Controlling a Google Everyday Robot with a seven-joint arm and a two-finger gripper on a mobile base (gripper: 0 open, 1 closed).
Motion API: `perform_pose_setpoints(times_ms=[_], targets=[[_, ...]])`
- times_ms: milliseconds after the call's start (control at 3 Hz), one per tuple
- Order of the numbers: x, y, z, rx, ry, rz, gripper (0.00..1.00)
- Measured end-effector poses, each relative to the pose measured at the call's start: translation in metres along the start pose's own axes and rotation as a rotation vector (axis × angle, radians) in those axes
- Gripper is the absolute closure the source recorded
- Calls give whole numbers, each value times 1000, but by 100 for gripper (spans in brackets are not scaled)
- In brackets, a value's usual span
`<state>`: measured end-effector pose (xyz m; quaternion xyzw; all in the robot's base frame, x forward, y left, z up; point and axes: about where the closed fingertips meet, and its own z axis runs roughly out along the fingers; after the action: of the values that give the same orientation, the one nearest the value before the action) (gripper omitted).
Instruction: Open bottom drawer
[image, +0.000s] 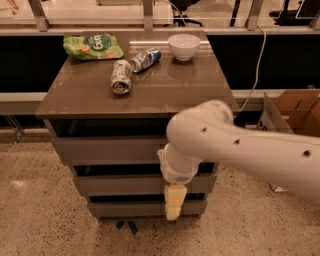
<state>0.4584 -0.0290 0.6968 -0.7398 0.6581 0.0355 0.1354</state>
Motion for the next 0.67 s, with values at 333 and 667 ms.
perform_pose_setpoints(times_ms=[333, 667], targets=[[-2, 13, 75, 36, 60, -38, 0], [-4, 0, 82, 118, 57, -34, 0]])
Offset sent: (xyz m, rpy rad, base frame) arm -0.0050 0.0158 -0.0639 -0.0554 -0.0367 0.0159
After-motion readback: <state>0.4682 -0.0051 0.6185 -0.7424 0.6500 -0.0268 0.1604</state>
